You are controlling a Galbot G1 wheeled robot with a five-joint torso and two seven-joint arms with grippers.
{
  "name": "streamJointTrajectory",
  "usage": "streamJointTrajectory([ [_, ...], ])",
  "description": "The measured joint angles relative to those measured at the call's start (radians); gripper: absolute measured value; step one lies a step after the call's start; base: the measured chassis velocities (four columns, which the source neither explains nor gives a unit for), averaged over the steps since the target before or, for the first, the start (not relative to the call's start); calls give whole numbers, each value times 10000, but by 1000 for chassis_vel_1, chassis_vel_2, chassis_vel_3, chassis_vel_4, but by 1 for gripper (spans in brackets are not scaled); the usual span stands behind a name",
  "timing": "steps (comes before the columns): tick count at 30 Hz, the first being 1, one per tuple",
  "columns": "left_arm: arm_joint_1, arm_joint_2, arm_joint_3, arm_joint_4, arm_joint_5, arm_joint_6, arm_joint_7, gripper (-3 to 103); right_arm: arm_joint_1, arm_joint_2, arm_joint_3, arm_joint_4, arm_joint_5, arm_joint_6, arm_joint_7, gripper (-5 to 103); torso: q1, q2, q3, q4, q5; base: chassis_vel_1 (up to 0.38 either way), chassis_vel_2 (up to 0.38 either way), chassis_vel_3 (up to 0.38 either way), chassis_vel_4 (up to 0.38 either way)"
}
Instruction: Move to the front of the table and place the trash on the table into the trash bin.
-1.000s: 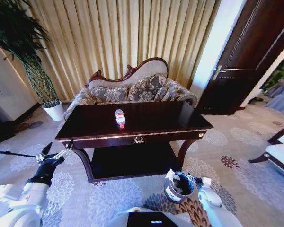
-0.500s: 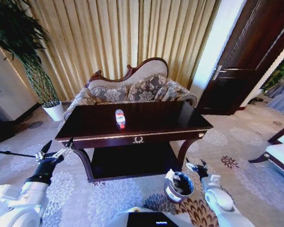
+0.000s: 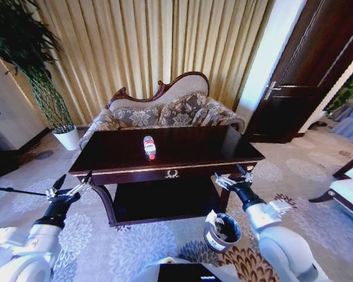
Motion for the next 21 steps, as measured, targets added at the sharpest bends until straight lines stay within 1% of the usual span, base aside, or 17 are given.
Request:
streamJointTrajectory([
  [6,4,72,-153,-53,19,-1,0,100,56,24,-18,-191,-57,-41,82,100,-3,1,0,0,2,-5,5,9,-7],
  [12,-9,45,-134,-121,50,-1,2,100,72,-57,-35,-196,-13,-46,88,100,-4,2,-1,0,1,-107,85,103,-90],
  [21,14,-1,-128,-191,61,10,4,100,62,-88,-70,-187,29,-44,104,100,3,-3,3,0,1,-231,239,230,-230],
])
